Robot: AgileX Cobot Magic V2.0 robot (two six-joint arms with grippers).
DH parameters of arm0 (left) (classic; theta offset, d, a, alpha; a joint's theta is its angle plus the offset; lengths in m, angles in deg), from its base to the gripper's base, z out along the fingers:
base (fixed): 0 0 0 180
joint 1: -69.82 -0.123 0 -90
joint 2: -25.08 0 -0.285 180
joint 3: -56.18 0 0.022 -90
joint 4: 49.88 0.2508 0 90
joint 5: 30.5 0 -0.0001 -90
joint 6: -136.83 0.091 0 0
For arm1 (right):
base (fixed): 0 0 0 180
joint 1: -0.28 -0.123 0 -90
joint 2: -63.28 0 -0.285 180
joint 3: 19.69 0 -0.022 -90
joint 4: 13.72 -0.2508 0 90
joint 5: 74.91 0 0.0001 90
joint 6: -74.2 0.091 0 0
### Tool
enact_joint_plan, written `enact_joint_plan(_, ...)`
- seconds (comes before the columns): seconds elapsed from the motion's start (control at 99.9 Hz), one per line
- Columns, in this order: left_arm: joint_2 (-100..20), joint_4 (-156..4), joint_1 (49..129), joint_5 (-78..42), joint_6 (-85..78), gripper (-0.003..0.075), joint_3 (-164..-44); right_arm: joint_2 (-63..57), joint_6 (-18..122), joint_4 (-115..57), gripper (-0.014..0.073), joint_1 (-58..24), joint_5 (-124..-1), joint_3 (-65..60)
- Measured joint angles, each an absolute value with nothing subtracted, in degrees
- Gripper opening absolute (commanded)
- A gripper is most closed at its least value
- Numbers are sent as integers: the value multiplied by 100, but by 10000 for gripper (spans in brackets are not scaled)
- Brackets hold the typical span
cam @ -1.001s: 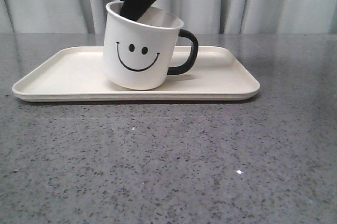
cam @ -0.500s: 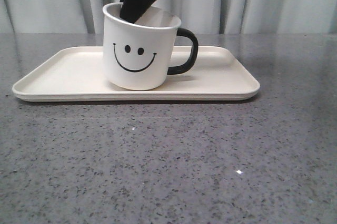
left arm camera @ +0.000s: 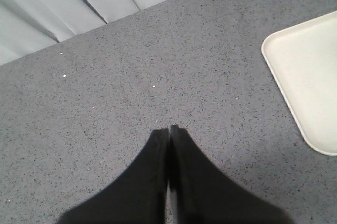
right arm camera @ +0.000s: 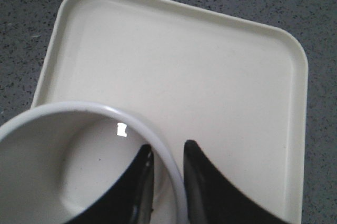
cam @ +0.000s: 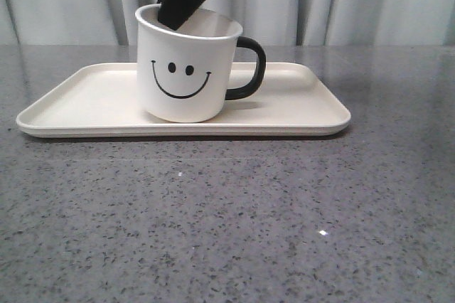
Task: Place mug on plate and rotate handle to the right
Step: 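Lower the mug back onto the tray with the right gripper, then open the right gripper and lift it away from the mug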
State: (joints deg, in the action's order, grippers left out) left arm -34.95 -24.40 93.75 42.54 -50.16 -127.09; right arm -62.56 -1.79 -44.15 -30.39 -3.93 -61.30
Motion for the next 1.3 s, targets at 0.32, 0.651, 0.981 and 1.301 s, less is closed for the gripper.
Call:
enact_joint_plan(0.32, -3495, -2440, 9375, 4254, -5016, -20, -12709, -6256, -157, -4418, 174, -3039, -393, -6247)
enact_joint_plan(0.651, -3495, -2440, 9375, 4254, -5016, -20, -12709, -6235, 61, -4428, 174, -3039, -358, -6661)
enact_joint_plan(0.981, -3495, -2440, 9375, 4254, -5016, -20, -12709, -6027, 775, -4417, 174, -2927, -335, -7321)
enact_joint_plan(1.301, -3506, -2440, 9375, 4254, -5016, -20, -12709, -4804, 2435, -4428, 171, -1608, -592, -7908)
